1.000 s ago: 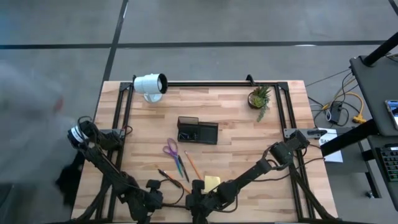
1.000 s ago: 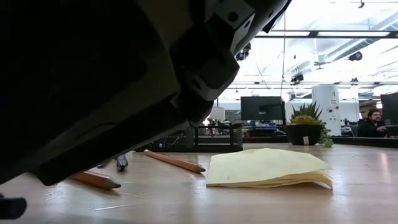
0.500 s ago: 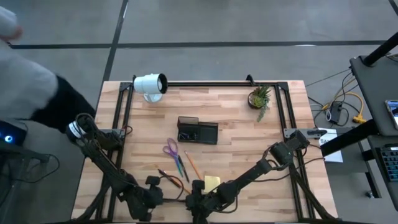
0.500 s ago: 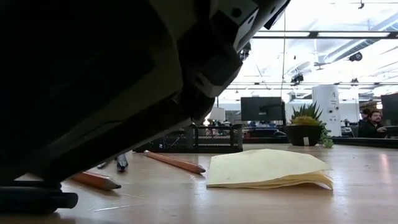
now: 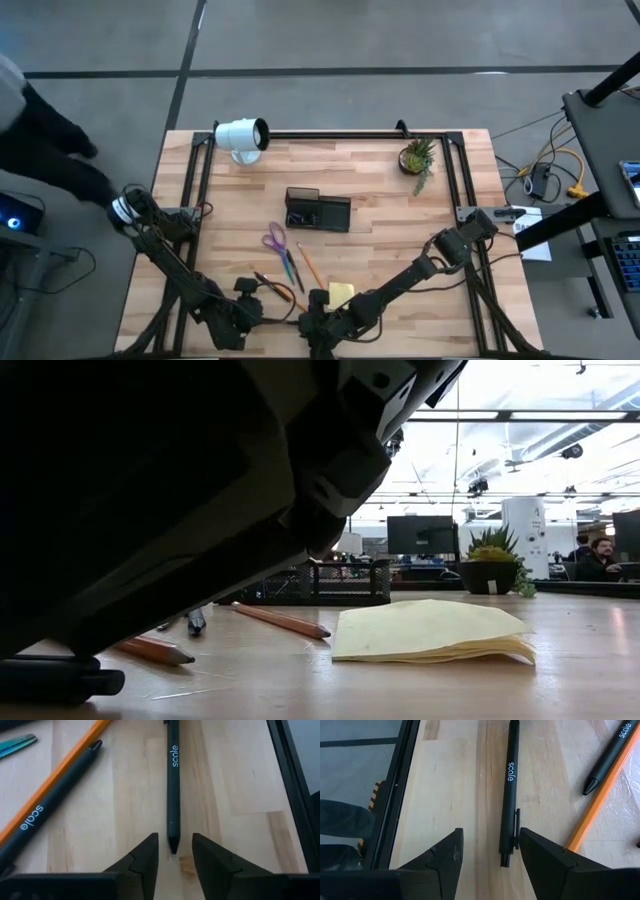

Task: Pick and place office supplies into organizer
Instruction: Put the bottom black pen into the black desk organizer

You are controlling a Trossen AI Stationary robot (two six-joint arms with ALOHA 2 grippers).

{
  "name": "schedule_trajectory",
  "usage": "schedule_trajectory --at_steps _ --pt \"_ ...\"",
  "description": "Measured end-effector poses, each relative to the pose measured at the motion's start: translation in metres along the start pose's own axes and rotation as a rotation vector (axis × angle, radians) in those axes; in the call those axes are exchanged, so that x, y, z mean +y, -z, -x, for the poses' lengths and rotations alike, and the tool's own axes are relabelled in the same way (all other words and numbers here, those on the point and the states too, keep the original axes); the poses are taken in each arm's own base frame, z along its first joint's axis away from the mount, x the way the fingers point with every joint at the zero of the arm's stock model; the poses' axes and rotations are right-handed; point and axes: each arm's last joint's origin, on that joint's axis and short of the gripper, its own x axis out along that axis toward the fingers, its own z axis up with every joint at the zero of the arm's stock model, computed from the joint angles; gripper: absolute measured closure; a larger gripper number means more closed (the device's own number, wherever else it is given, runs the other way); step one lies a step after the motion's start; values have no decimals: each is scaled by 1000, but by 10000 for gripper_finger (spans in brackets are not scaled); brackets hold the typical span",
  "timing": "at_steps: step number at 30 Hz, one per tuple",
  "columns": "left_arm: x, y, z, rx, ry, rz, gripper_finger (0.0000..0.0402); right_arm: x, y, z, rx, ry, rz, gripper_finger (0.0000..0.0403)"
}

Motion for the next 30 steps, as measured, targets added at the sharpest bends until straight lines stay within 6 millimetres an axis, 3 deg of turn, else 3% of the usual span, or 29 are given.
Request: schedule_trajectory --at_steps 4,16,30 --pt "3 -1 -1 1 -8 5 306 0 0 0 0 0 0 220" --pt "4 0 -4 4 37 -15 389 0 -1 2 -2 -1 0 220" --pt "7 1 -13 -25 40 -3 401 -3 -2 11 49 27 18 220"
